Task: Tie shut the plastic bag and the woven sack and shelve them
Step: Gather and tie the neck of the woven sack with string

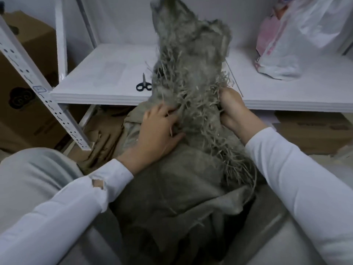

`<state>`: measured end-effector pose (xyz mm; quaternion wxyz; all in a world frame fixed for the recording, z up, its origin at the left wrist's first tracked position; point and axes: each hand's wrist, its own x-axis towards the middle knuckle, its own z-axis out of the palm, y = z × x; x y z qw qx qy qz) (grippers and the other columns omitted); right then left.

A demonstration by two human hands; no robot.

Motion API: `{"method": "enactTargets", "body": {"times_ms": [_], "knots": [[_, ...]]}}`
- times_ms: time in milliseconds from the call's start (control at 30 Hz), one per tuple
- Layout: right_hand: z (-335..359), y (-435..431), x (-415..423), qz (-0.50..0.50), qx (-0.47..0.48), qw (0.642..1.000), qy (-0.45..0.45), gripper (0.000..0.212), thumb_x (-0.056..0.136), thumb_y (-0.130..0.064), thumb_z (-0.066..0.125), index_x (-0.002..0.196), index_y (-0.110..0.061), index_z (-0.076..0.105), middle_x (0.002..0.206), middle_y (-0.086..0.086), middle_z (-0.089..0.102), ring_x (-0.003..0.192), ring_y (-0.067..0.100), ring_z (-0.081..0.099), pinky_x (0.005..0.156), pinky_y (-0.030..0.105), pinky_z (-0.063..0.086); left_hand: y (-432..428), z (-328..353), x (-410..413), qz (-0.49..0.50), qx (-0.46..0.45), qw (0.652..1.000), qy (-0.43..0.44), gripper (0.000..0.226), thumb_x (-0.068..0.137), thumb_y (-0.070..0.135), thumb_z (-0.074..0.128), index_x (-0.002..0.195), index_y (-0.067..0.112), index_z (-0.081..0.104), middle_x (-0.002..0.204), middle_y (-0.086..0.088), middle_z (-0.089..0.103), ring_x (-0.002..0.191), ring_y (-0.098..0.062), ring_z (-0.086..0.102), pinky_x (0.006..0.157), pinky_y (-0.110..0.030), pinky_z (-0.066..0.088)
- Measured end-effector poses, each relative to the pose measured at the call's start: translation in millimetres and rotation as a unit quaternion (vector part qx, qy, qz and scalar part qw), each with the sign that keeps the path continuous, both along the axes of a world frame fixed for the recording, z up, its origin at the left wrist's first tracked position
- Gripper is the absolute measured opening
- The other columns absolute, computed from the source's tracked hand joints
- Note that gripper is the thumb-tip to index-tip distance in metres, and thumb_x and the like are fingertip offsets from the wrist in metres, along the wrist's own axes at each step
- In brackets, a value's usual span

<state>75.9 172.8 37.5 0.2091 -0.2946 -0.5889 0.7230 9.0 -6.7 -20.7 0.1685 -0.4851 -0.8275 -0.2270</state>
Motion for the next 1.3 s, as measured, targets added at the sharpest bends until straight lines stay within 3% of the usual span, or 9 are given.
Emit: {"method": "enactTargets", "body": {"times_ms": [167, 433, 533, 633, 800, 900, 1033, 1167, 1300], "knots": [[-7, -1, 1, 0.116, -0.002, 0.993, 0.007, 0.029, 0.100, -0.036, 0.050, 0.099, -0.013, 0.068, 0.083, -0.002, 0.075, 0.077, 0.015, 0.072, 0.064, 0.027, 0.057, -8, 17, -32, 0.106, 0.189, 0.964, -0.155, 0.007, 0.090, 0.015, 0.053, 0.090, 0.009, 0.057, 0.079, -0.010, 0.059, 0.078, -0.030, 0.056, 0.066, -0.033, 0.039], [-15, 2, 12, 0.305, 0.287, 0.896, -0.148, 0.076, 0.067, -0.052, 0.079, 0.132, -0.023, 0.053, 0.106, -0.002, 0.068, 0.086, 0.013, 0.065, 0.070, 0.032, 0.054, -53, 40, -101, 0.209, 0.412, 0.760, -0.456, 0.012, 0.081, 0.028, 0.049, 0.080, 0.016, 0.053, 0.090, -0.008, 0.063, 0.088, -0.021, 0.059, 0.096, -0.045, 0.050], [-14, -10, 13, 0.361, 0.346, 0.853, -0.151, 0.033, 0.078, -0.022, 0.078, 0.102, -0.004, 0.065, 0.062, 0.000, 0.067, 0.055, 0.018, 0.061, 0.047, 0.024, 0.045, -46, 59, -75, 0.190, 0.372, 0.786, -0.456, 0.035, 0.104, 0.015, 0.029, 0.076, 0.014, 0.049, 0.084, 0.005, 0.057, 0.078, -0.006, 0.054, 0.078, -0.026, 0.049], [-13, -15, 9, 0.288, 0.283, 0.911, -0.091, 0.022, 0.091, -0.012, 0.065, 0.074, -0.002, 0.056, 0.050, 0.013, 0.057, 0.041, 0.017, 0.057, 0.041, 0.022, 0.043, -36, 51, -64, 0.171, 0.288, 0.839, -0.429, 0.035, 0.106, 0.014, 0.020, 0.096, 0.012, 0.053, 0.095, -0.009, 0.061, 0.083, -0.009, 0.065, 0.055, -0.010, 0.048], [-19, 2, 2, 0.058, 0.117, 0.991, -0.009, 0.025, 0.097, -0.013, 0.055, 0.073, -0.004, 0.056, 0.062, 0.016, 0.056, 0.042, 0.014, 0.060, 0.045, 0.022, 0.053, -44, 46, -68, 0.128, 0.155, 0.928, -0.314, 0.041, 0.088, 0.037, 0.043, 0.098, 0.005, 0.067, 0.100, -0.015, 0.069, 0.095, -0.026, 0.065, 0.086, -0.037, 0.052], [-28, 22, 1, -0.100, 0.043, 0.994, 0.008, 0.030, 0.096, -0.008, 0.054, 0.066, -0.008, 0.054, 0.050, 0.006, 0.058, 0.041, 0.014, 0.059, 0.048, 0.025, 0.053, -42, 46, -55, -0.003, 0.177, 0.900, -0.399, 0.021, 0.088, 0.001, 0.053, 0.105, -0.003, 0.063, 0.103, -0.013, 0.068, 0.090, -0.022, 0.066, 0.076, -0.033, 0.054], [-41, 41, 3, -0.145, 0.046, 0.988, -0.039, 0.038, 0.083, 0.005, 0.050, 0.051, -0.016, 0.045, 0.050, 0.001, 0.047, 0.048, 0.017, 0.043, 0.049, 0.025, 0.038, -48, 43, -40, -0.182, 0.033, 0.851, -0.492, 0.052, 0.086, -0.017, 0.051, 0.128, 0.014, 0.048, 0.131, -0.003, 0.054, 0.109, -0.008, 0.062, 0.082, -0.030, 0.053], [-54, 31, 2, -0.011, 0.106, 0.989, -0.098, 0.013, 0.081, -0.005, 0.061, 0.077, -0.011, 0.071, 0.076, 0.005, 0.072, 0.070, 0.022, 0.067, 0.071, 0.033, 0.056, -54, 17, -39, -0.159, -0.284, 0.917, -0.229, 0.124, 0.061, 0.020, 0.086, 0.151, 0.034, 0.001, 0.160, 0.004, 0.005, 0.145, -0.005, 0.008, 0.118, -0.027, 0.018], [-55, 12, 3, 0.080, 0.079, 0.990, -0.086, 0.026, 0.086, 0.012, 0.050, 0.085, -0.010, 0.063, 0.056, -0.006, 0.067, 0.046, 0.005, 0.060, 0.049, 0.019, 0.048, -46, -10, -11, -0.098, -0.370, 0.912, -0.146, 0.145, 0.043, 0.066, 0.083, 0.146, 0.042, -0.017, 0.158, -0.004, -0.020, 0.146, -0.026, -0.016, 0.119, -0.051, 0.009]]}}
